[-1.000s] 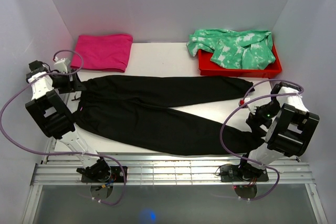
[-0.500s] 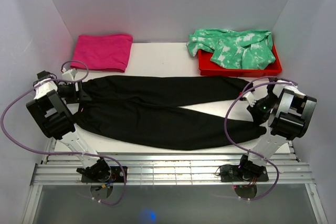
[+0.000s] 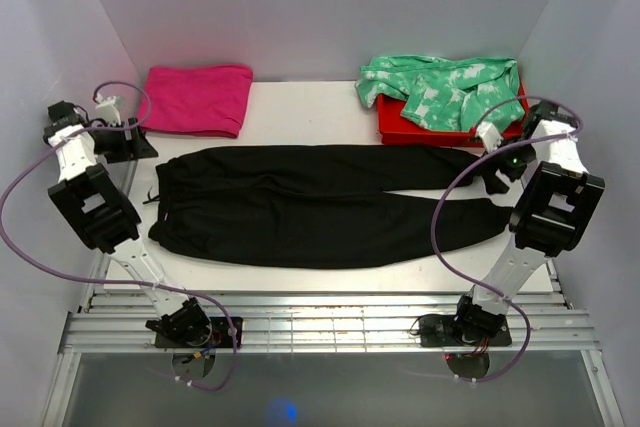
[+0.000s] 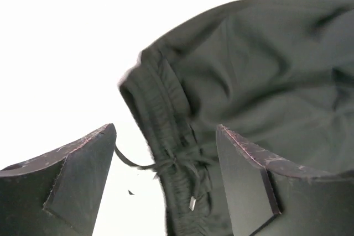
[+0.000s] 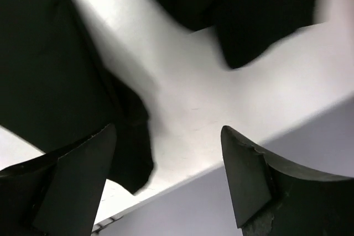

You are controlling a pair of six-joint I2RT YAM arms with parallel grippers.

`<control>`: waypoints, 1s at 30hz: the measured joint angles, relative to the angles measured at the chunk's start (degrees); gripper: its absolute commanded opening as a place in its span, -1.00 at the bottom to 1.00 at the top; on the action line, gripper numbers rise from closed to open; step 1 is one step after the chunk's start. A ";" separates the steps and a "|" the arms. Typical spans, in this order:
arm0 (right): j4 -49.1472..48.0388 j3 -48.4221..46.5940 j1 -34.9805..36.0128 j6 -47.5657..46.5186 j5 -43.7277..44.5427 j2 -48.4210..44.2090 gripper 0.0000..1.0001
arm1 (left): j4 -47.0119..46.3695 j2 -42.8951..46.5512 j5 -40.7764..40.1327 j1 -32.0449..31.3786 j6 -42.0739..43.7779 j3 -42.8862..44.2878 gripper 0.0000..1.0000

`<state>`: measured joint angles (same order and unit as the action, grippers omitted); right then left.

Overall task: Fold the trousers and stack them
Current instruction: Flatten the trousers out, then fold the trousers

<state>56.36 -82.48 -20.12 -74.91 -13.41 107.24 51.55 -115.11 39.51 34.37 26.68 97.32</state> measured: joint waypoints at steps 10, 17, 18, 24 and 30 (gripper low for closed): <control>-0.48 -26.95 2.29 5.22 -7.91 6.71 0.38 | 5.64 -16.46 -2.56 -6.56 5.16 21.46 0.49; -2.69 -23.71 6.12 1.36 -6.45 13.51 0.40 | 9.31 -22.75 -4.90 -8.11 13.90 21.97 0.47; -2.80 -22.93 6.67 1.05 -6.19 14.19 0.38 | 9.25 -22.43 -5.66 -8.13 15.26 21.44 0.46; -5.70 -18.32 9.46 1.51 -3.10 16.48 -0.10 | 6.25 -17.64 -7.26 -8.37 21.53 12.96 0.41; -10.36 -8.92 10.05 0.87 0.87 13.42 -0.77 | 4.74 -14.82 -7.41 -8.61 24.50 8.13 0.34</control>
<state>46.00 -91.39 -10.07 -74.04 -12.53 120.66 56.29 -129.93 32.10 25.76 51.18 105.45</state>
